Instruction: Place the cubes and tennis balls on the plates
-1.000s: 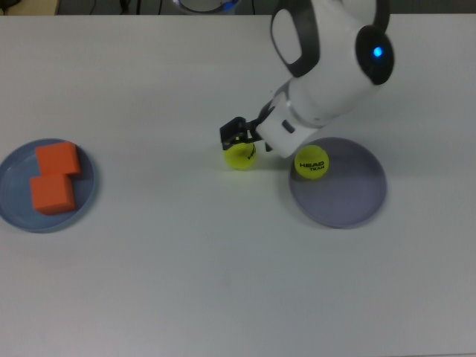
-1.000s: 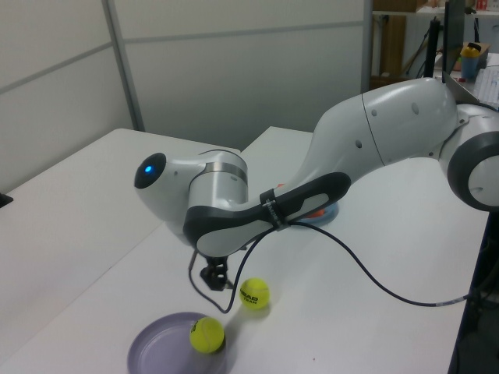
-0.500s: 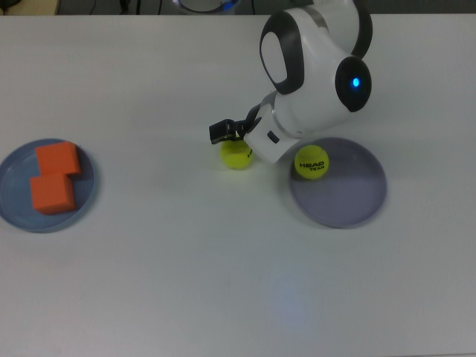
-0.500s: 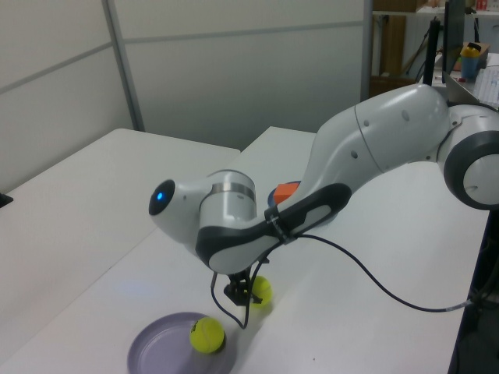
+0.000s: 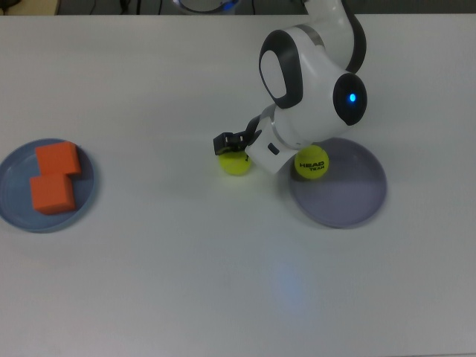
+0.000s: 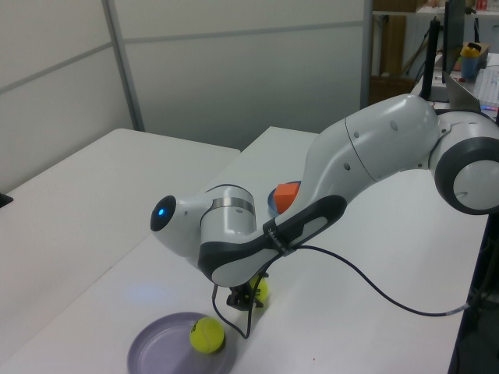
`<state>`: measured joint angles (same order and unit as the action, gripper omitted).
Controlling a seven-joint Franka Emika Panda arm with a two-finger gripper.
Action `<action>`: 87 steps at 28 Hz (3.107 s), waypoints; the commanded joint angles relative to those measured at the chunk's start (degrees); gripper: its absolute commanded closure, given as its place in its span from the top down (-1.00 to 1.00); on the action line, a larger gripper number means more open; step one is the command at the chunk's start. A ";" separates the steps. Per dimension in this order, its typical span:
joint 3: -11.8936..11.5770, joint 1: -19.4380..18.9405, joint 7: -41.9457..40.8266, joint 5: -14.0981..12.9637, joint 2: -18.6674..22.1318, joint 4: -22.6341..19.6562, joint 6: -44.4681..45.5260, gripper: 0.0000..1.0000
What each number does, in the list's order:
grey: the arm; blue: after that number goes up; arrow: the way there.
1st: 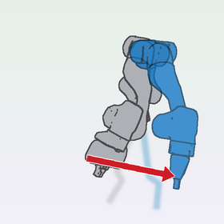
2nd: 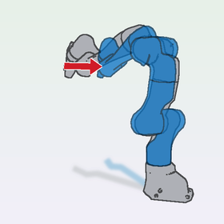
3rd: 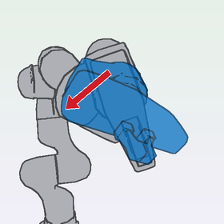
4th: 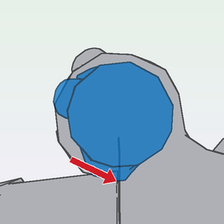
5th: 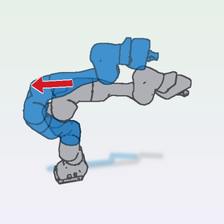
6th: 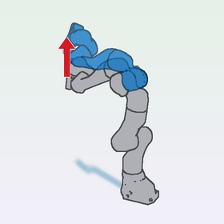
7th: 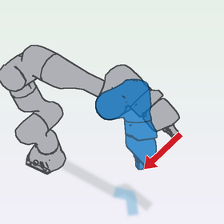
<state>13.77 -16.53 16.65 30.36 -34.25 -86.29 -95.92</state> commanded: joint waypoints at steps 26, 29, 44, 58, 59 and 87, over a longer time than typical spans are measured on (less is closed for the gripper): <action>4.86 -2.54 5.75 -0.04 0.32 5.61 -14.82 1.00; 5.13 -2.72 6.81 -0.13 0.41 5.78 -14.82 1.00; 4.42 0.62 1.11 -8.39 11.56 7.80 -8.15 1.00; 3.02 11.87 -13.92 -18.84 24.75 7.72 0.83 1.00; 2.84 12.57 -14.27 -19.80 25.11 7.63 0.83 1.00; -7.79 15.74 -16.92 -20.52 30.73 7.63 11.98 1.00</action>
<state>7.81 -0.24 1.08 9.30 -6.13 -77.01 -86.34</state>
